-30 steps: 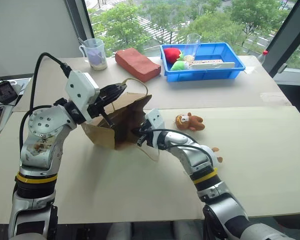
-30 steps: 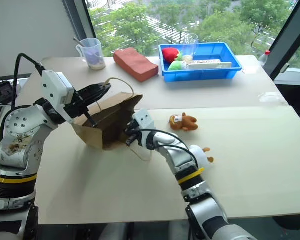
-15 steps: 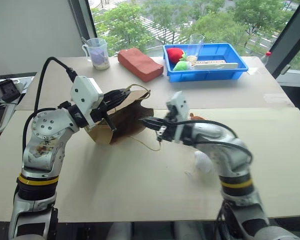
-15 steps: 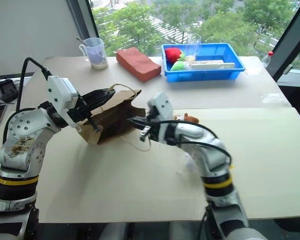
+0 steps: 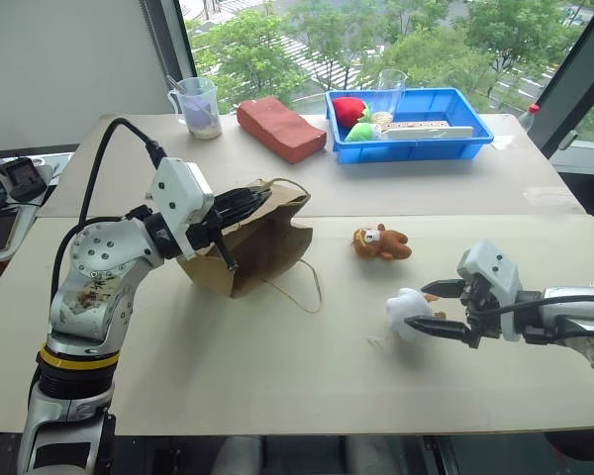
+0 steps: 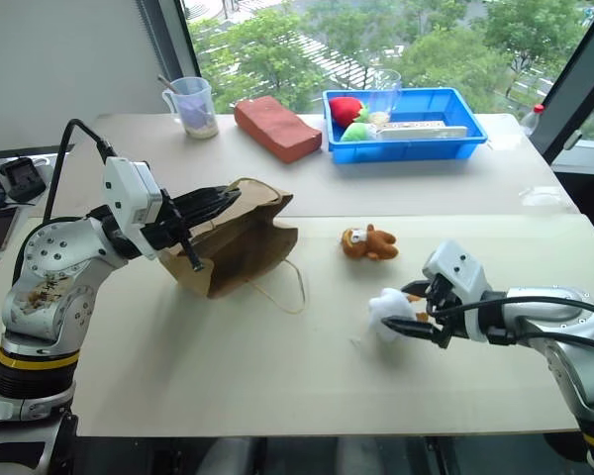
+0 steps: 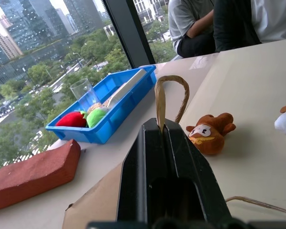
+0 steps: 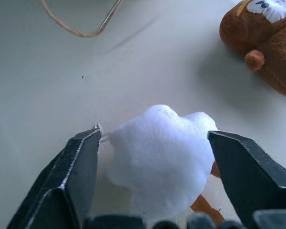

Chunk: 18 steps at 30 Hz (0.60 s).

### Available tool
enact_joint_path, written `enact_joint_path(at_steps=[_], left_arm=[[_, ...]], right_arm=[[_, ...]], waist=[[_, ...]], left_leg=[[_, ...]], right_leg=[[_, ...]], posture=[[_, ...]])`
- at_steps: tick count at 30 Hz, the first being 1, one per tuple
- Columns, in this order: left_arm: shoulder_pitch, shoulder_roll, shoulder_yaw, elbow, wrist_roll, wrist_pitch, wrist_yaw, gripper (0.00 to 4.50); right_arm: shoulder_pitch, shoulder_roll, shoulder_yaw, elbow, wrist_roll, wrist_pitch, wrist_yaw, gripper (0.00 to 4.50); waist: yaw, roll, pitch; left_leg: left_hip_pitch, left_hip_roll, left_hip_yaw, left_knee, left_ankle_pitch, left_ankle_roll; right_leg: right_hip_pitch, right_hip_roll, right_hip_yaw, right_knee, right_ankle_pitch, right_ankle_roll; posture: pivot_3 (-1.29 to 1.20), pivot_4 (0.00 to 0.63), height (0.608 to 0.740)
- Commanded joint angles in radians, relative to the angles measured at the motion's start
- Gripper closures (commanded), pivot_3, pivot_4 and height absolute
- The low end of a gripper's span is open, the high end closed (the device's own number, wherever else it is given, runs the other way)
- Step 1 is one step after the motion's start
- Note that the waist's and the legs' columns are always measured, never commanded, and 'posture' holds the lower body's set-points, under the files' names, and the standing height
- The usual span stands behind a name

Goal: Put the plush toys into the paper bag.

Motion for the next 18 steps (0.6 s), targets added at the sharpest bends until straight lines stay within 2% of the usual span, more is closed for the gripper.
enact_joint_path(at_steps=[1,2,3,10,15,18], left_arm=[[-0.021,0.002,0.011,-0.012,-0.012,-0.011,-0.003,4.50],[-0.021,0.001,0.011,-0.012,-0.012,-0.011,-0.004,4.50],[-0.021,0.002,0.012,-0.014,-0.012,-0.010,-0.004,4.50],[-0.007,0.014,0.028,-0.031,-0.015,-0.003,0.000,4.50],[-0.006,0.011,0.023,-0.036,-0.012,-0.003,0.008,4.50],[-0.010,0.012,0.020,-0.036,-0.012,-0.006,0.002,4.50]], right_arm=[[0.021,-0.001,0.069,0.031,-0.071,-0.077,-0.018,0.21],[0.024,0.000,0.080,0.038,-0.085,-0.093,-0.021,0.21],[0.020,0.015,0.087,0.050,-0.091,-0.099,-0.035,0.47],[0.003,0.046,0.087,0.090,-0.097,-0.177,-0.019,2.81],[-0.135,0.146,0.098,0.035,0.011,-0.111,-0.034,4.49],[-0.258,0.258,0.153,0.007,0.022,-0.080,-0.109,4.49]], waist=[[0.001,0.000,0.000],[0.002,0.000,0.000],[0.004,0.000,0.000],[0.012,0.000,0.000],[0.010,0.000,0.000],[0.006,0.000,0.000]], left_leg=[[0.000,0.000,0.000,0.000,0.000,0.000],[0.000,0.000,0.000,0.001,0.000,0.000],[-0.001,0.000,0.000,0.001,0.000,0.000],[-0.001,0.000,0.000,0.001,0.000,0.000],[0.000,0.000,0.000,0.001,0.000,0.000],[0.000,0.000,0.000,0.001,0.000,0.000]], right_leg=[[0.000,0.000,0.000,0.000,0.000,0.000],[0.000,0.000,0.000,0.000,0.000,0.000],[0.000,0.000,0.000,0.000,0.000,0.000],[0.000,0.000,0.000,-0.001,0.000,0.000],[0.000,0.000,0.000,0.000,0.000,0.000],[0.000,0.000,0.000,0.000,0.000,0.000]], posture=[[0.00,0.150,0.740],[0.00,0.150,0.740],[0.00,0.150,0.740],[0.00,0.150,0.740],[0.00,0.150,0.740],[0.00,0.150,0.740]])
